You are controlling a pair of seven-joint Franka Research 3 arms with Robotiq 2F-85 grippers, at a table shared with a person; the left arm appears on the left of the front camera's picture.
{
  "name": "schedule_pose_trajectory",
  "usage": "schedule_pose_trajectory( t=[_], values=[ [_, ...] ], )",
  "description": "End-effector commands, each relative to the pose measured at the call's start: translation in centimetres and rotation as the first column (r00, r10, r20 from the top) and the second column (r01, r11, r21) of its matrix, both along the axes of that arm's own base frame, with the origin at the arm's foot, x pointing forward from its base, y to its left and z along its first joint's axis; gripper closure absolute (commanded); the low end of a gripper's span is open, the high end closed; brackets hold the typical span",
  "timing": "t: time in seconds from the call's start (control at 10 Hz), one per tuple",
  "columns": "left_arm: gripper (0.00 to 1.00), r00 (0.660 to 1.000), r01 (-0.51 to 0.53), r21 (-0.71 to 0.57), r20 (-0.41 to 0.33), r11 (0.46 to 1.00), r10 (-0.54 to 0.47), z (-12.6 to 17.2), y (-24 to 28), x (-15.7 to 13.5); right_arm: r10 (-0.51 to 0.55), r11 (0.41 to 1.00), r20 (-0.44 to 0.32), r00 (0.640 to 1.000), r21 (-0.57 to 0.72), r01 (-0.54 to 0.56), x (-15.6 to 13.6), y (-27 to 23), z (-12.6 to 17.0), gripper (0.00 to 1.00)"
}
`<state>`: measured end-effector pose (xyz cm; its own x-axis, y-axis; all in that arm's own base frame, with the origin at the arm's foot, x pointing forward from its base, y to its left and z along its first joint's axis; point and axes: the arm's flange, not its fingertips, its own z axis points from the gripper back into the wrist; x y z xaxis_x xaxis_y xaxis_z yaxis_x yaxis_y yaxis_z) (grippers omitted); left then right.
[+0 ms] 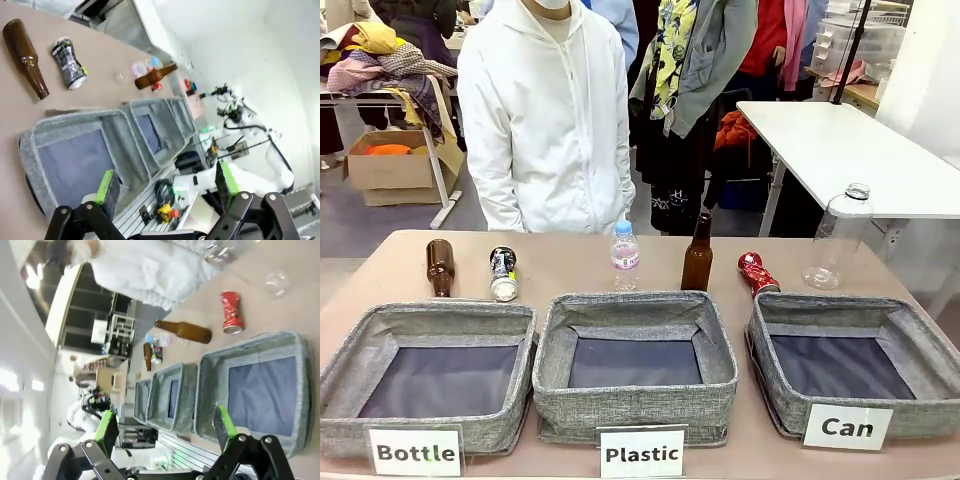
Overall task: Sort the can waste into the basket.
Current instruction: Pick up the can waste from the table and place it in the right Fabric basket.
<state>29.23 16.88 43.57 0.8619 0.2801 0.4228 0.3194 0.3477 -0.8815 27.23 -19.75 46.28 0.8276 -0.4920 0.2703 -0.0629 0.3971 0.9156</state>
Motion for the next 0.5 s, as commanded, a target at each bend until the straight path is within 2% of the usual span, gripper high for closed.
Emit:
schedule_pose_trajectory(
  t=[0.0, 0.1, 0.2, 0.4],
  values=[
    [0.0, 0.998, -0.058, -0.034, -0.002, 0.998, 0.057, 0.6, -3.3, -0.1, -0.094, 0.996, -0.025, 0.995, 0.0, 0.094, 0.3, 0.5, -0.7, 0.0],
    [0.0, 0.995, -0.096, -0.011, -0.032, 0.995, 0.095, 0.8, -4.1, 0.7, 0.0, 1.0, 0.0, 1.0, 0.0, 0.0, 0.0, 0.0, 0.0, 0.0],
    [0.0, 1.0, -0.031, -0.023, -0.001, 0.999, 0.031, 0.4, -0.2, 0.6, 0.0, 1.0, 0.0, 1.0, 0.0, 0.0, 0.0, 0.0, 0.0, 0.0],
    [0.0, 1.0, -0.031, -0.023, -0.001, 0.999, 0.031, 0.4, -0.2, 0.6, 0.0, 1.0, 0.0, 1.0, 0.0, 0.0, 0.0, 0.0, 0.0, 0.0]
  ],
)
